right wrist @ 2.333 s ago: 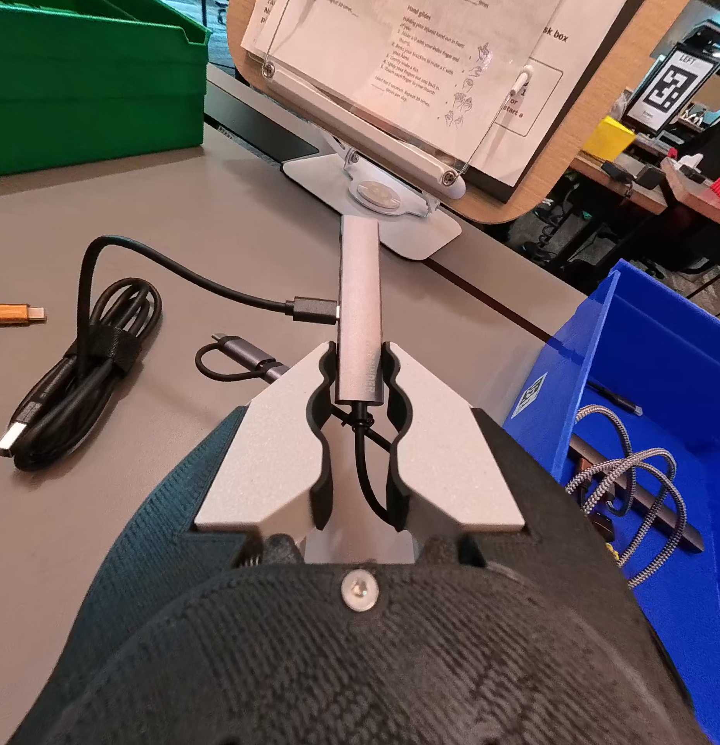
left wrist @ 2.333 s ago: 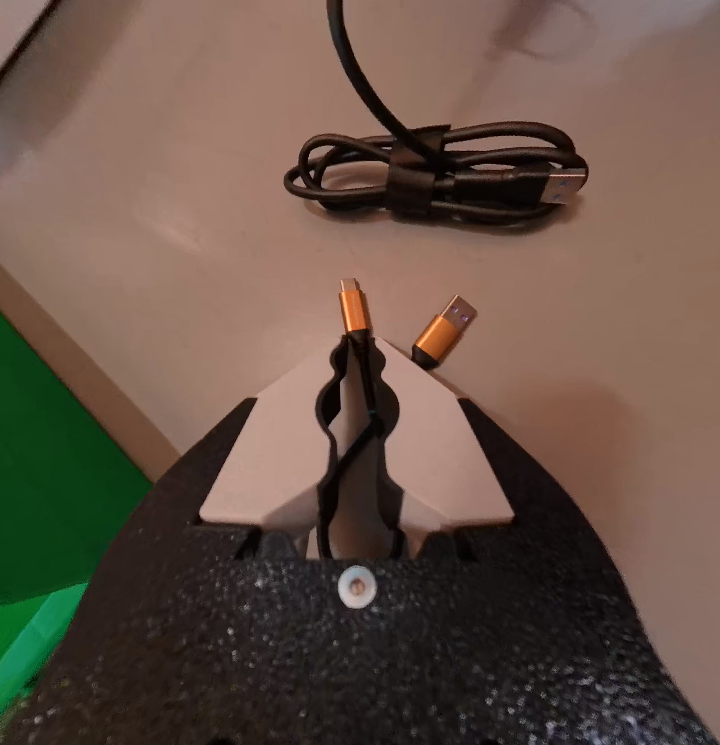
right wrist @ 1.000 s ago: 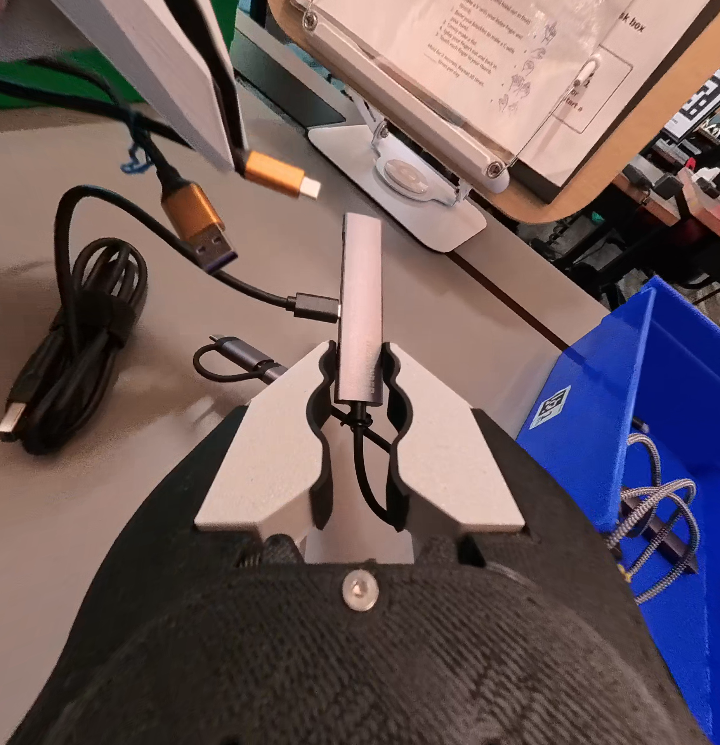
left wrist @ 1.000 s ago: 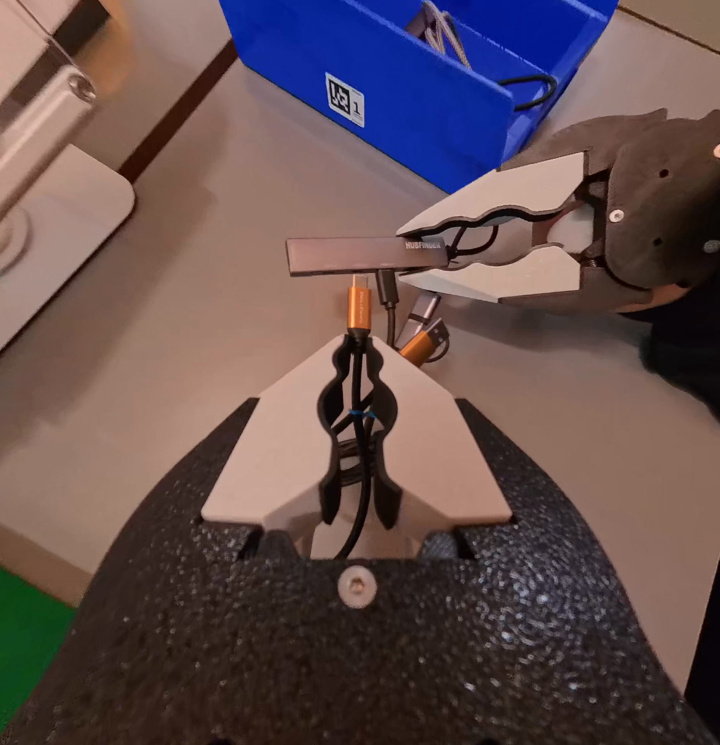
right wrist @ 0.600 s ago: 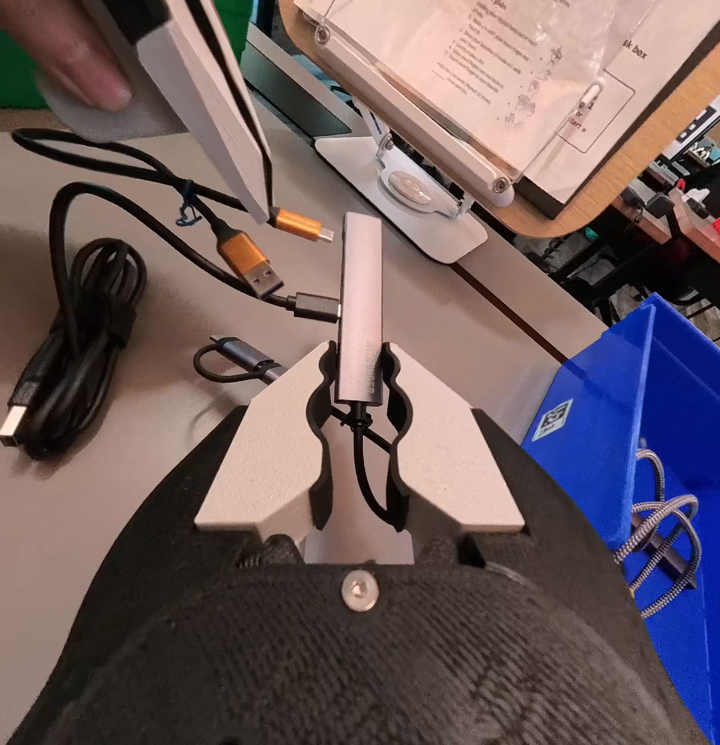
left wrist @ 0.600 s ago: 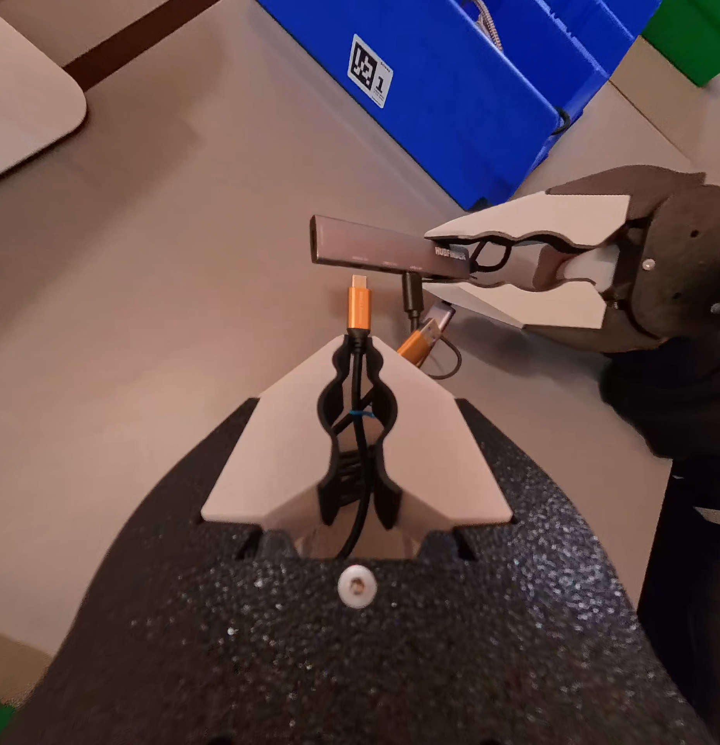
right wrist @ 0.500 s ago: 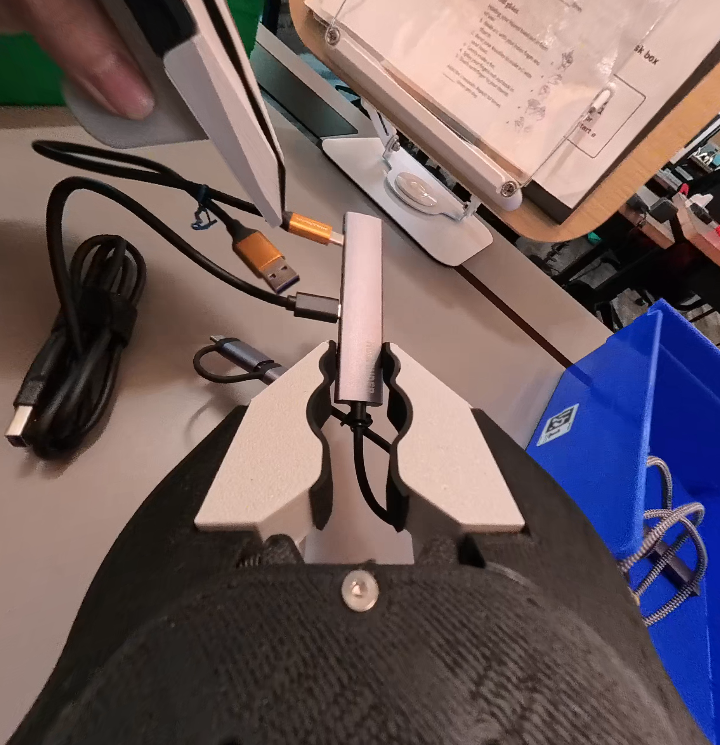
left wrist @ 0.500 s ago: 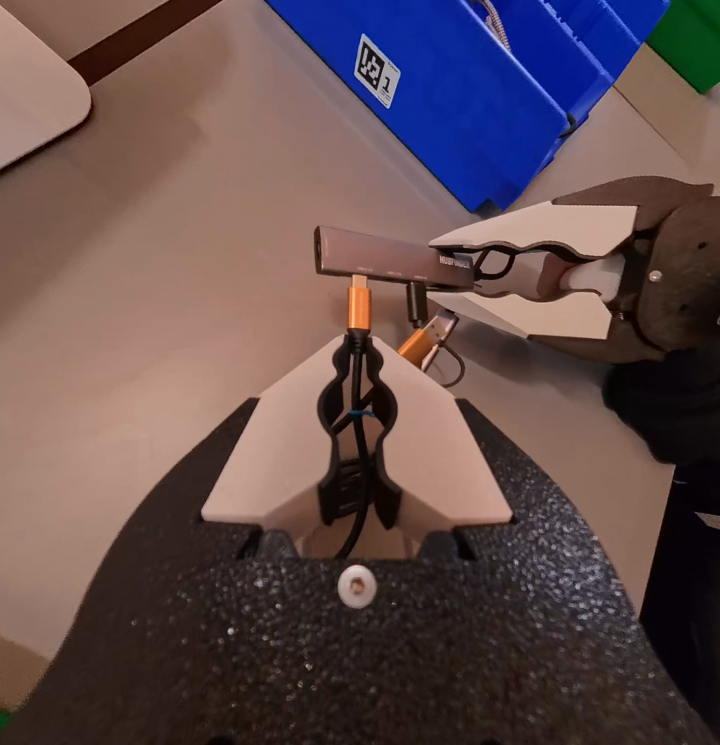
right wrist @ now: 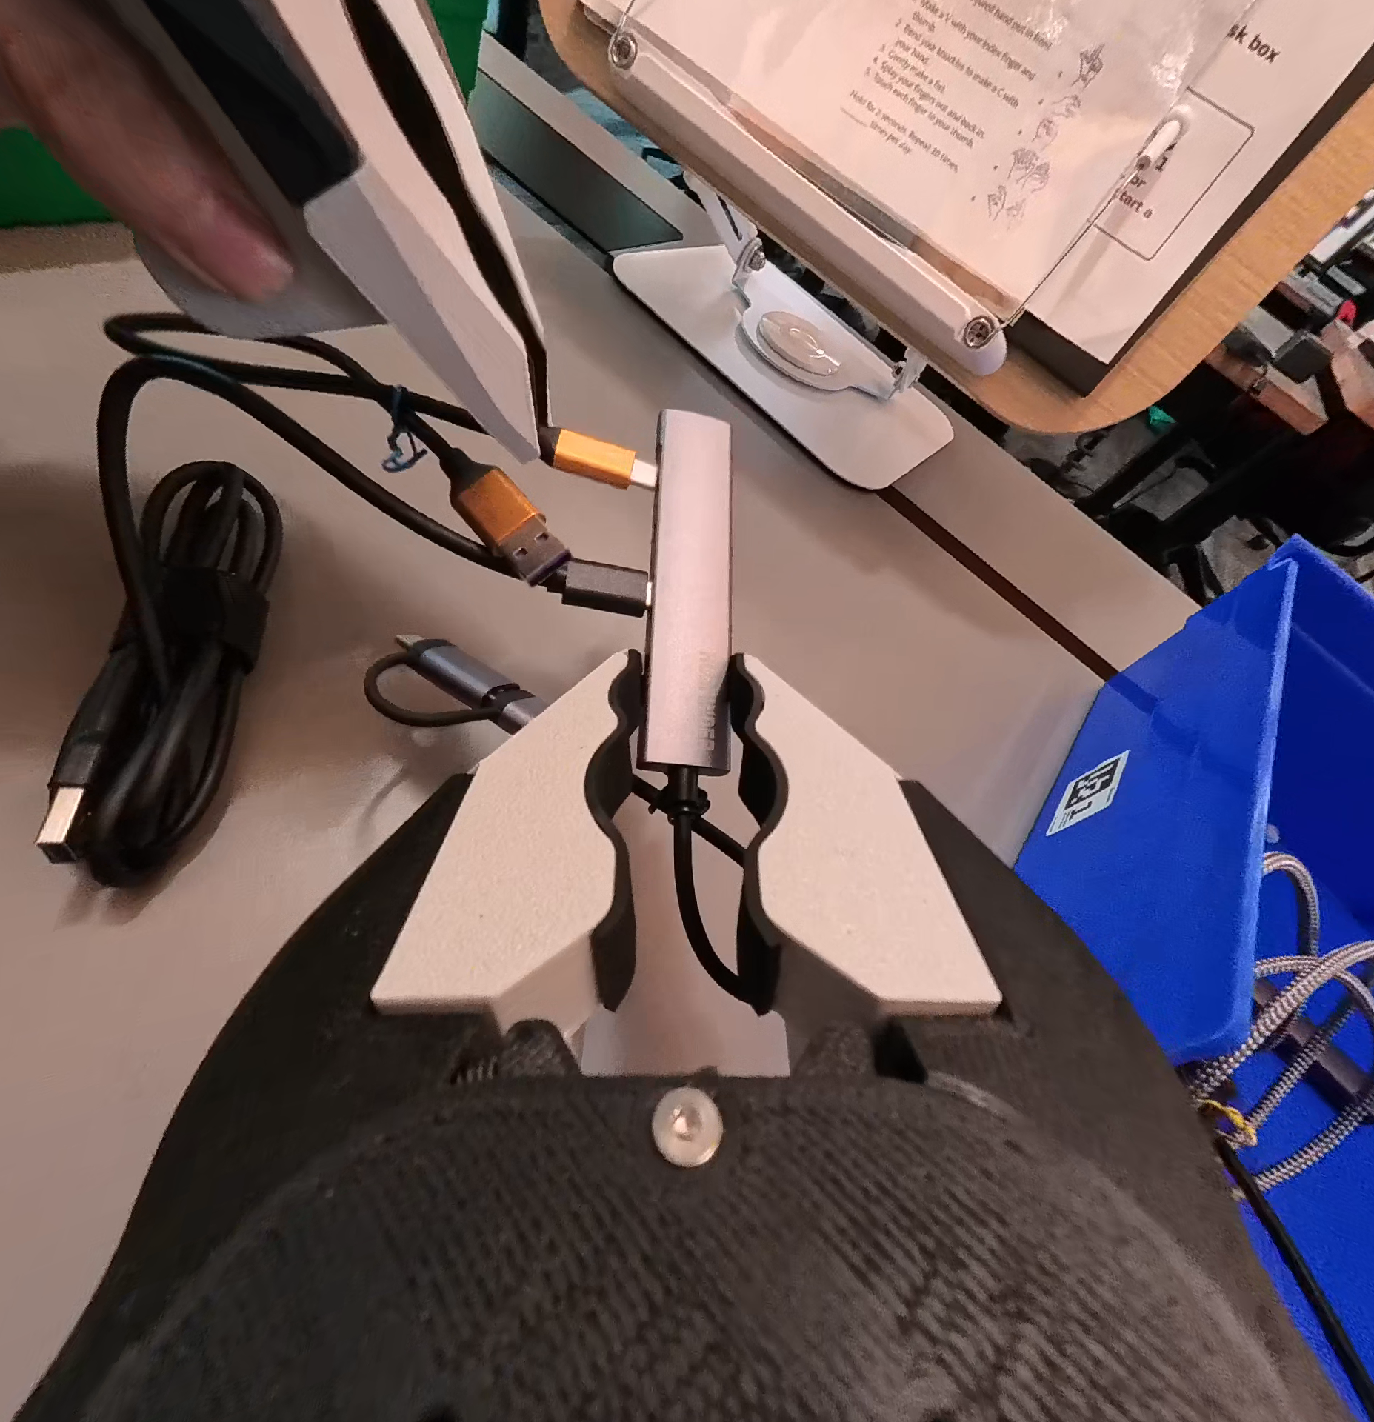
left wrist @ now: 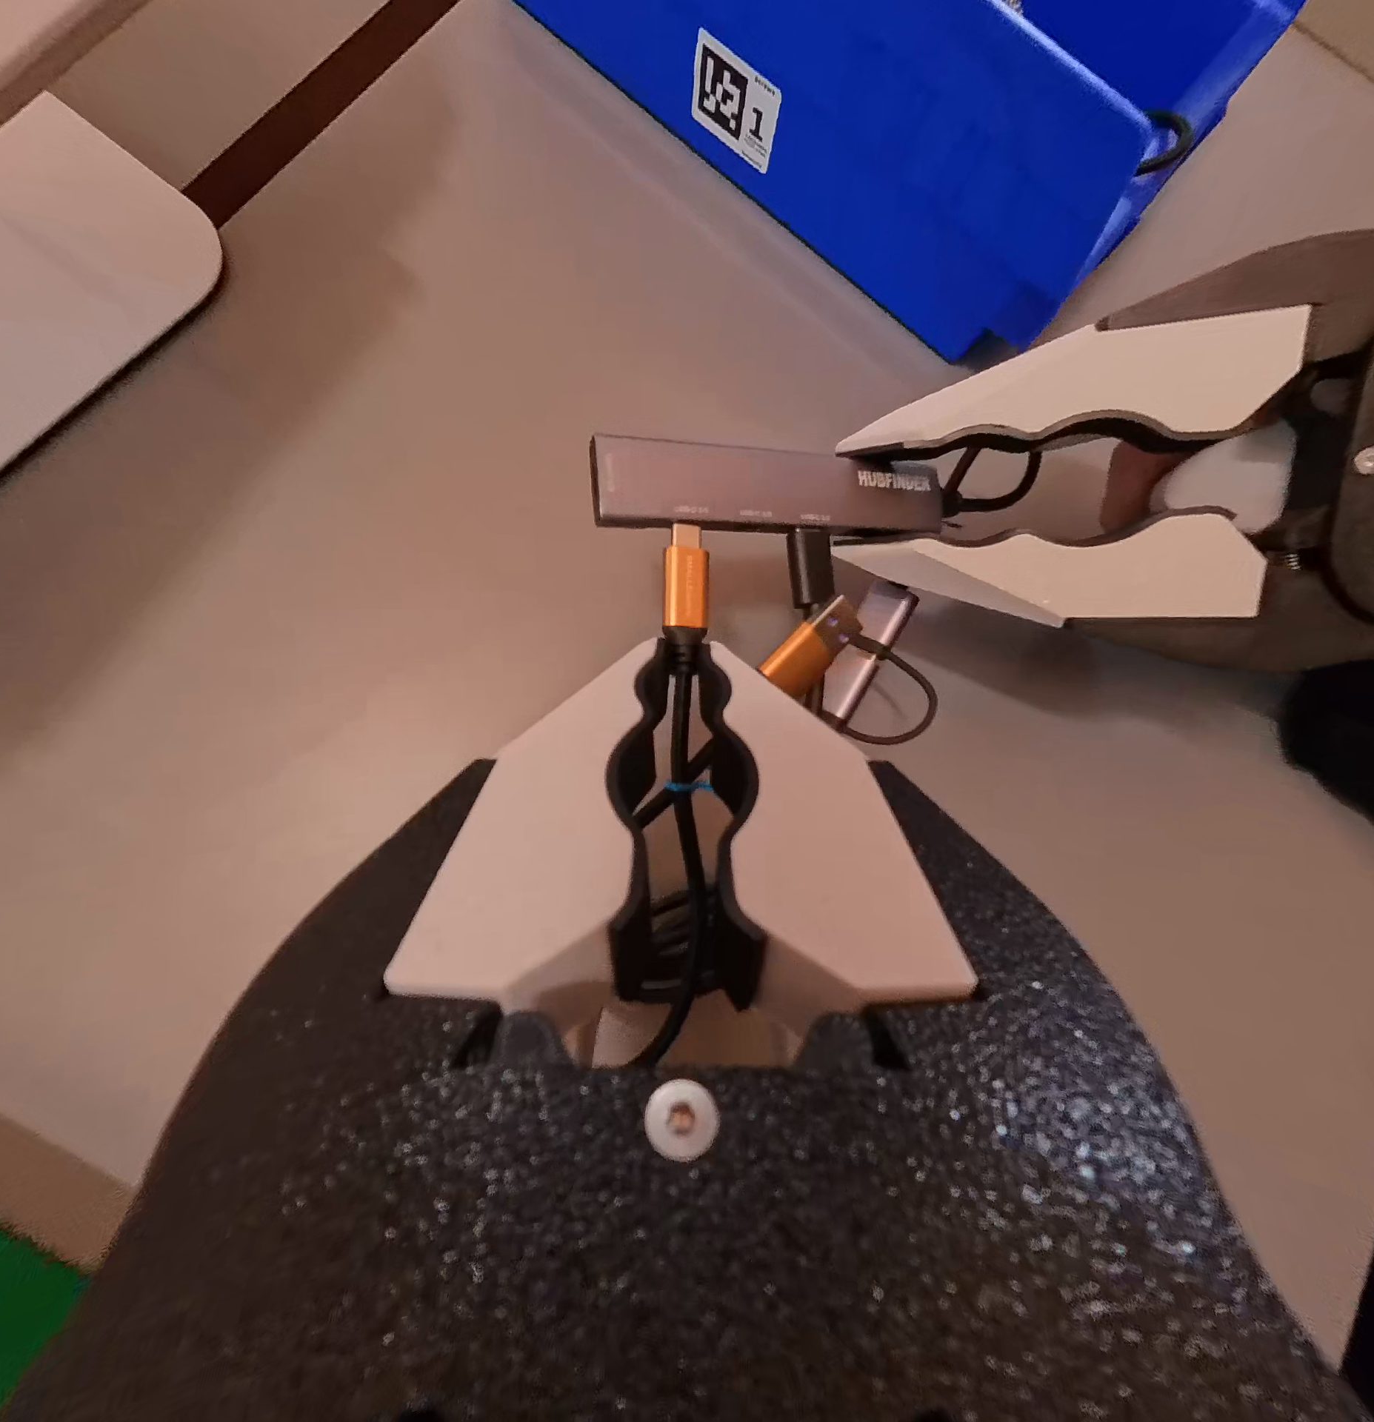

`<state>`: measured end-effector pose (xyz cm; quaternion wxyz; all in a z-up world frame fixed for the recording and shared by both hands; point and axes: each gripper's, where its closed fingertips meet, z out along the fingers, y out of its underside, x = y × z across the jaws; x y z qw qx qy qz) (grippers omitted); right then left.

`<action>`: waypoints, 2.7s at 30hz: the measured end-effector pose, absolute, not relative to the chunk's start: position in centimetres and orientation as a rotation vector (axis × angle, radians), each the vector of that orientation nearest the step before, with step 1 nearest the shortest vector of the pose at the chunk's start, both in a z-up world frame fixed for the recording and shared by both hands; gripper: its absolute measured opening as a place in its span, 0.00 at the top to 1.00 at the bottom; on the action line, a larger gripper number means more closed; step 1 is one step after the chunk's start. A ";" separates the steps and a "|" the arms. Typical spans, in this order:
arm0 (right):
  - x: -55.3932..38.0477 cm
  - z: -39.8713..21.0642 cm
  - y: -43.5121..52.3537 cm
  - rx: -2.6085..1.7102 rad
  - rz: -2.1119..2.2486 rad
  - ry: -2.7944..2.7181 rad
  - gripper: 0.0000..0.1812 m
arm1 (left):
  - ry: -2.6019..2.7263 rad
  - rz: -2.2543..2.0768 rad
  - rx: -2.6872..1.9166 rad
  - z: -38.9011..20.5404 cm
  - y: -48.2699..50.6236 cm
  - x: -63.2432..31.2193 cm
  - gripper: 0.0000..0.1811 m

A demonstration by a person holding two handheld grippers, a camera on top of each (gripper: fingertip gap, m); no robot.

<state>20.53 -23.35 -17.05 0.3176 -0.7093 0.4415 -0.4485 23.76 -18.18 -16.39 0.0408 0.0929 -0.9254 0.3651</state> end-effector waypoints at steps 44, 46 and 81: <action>20.3 -13.3 -20.1 -1.801 -1.509 0.630 0.86 | -1.674 1.280 0.480 -11.2 -18.6 23.5 0.97; 20.3 -12.4 -20.2 -1.756 -1.574 0.602 0.83 | -1.614 1.268 0.488 -11.1 -18.5 23.6 0.97; 20.4 -12.2 -20.2 -1.448 -1.007 0.870 0.87 | -1.734 1.544 0.514 -9.7 -19.2 25.8 0.94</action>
